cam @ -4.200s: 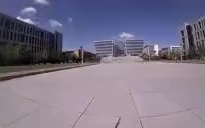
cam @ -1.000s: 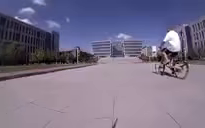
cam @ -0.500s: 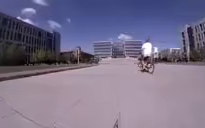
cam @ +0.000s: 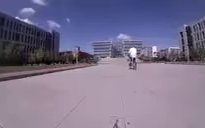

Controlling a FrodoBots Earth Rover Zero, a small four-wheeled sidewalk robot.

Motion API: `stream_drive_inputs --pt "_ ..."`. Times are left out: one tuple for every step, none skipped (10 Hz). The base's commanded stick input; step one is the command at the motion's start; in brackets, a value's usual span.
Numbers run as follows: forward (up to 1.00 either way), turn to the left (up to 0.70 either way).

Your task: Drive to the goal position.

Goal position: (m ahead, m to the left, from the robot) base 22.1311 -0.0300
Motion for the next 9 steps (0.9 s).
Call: stream_drive_inputs --pt "0.7 -0.2" --pt "0.7 -0.3" --pt "0.7 -0.31" --pt "0.7 -0.31" --pt "0.7 -0.29" --pt "0.7 -0.11" --pt "0.7 0.0" --pt "0.7 0.0" --pt "0.7 0.0"
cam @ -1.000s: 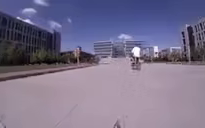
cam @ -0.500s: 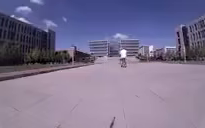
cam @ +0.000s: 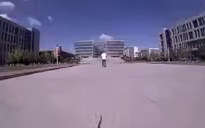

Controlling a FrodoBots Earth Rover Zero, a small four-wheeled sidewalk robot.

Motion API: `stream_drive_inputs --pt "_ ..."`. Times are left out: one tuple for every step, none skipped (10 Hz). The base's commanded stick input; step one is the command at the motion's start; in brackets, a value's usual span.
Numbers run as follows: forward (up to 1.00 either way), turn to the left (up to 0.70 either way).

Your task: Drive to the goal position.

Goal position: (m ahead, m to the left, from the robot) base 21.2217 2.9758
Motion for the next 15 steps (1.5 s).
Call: stream_drive_inputs --pt "0.7 0.0" --pt "0.7 0.0" --pt "0.7 0.0" --pt "0.7 0.0" --pt "0.7 0.0" --pt "0.7 0.0" --pt "0.7 0.0" --pt "0.7 0.0" --pt "0.7 0.0" --pt "0.7 0.0" --pt "0.7 0.0" --pt "0.7 0.0" --pt "0.7 0.0" --pt "0.7 -0.02" --pt "0.7 -0.09"
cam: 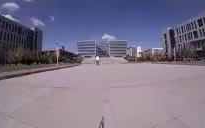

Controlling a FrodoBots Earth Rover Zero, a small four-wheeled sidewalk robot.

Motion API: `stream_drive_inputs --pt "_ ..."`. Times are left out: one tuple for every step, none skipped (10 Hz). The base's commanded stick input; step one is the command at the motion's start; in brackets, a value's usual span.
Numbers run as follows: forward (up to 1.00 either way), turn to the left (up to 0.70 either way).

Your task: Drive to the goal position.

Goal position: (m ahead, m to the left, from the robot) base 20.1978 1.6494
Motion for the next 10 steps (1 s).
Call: stream_drive_inputs --pt "0.7 -0.16" --pt "0.7 -0.23" --pt "0.7 -0.11" --pt "0.7 -0.01" --pt "0.7 0.0" --pt "0.7 0.0" --pt "0.7 0.0" --pt "0.7 0.0" --pt "0.7 0.0" --pt "0.7 0.0"
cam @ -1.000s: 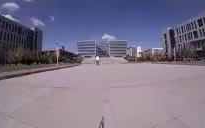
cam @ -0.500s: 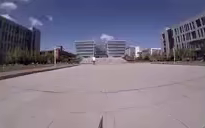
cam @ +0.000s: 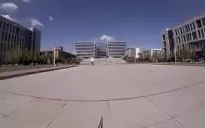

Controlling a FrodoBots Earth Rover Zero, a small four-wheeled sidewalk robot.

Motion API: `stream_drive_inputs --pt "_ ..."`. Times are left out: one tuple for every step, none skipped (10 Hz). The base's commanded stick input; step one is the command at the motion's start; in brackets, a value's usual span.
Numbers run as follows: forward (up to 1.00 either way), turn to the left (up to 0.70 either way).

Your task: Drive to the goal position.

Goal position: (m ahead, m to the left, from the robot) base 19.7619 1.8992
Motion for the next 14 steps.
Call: stream_drive_inputs --pt "0.7 0.0" --pt "0.7 0.0" --pt "0.7 0.0" --pt "0.7 0.0" --pt "0.7 0.0" --pt "0.7 0.0" --pt "0.7 0.0" --pt "0.7 0.0" --pt "0.7 0.0" --pt "0.7 0.0" --pt "0.7 0.0" --pt "0.7 0.0" --pt "0.7 0.0" --pt "0.7 0.0"
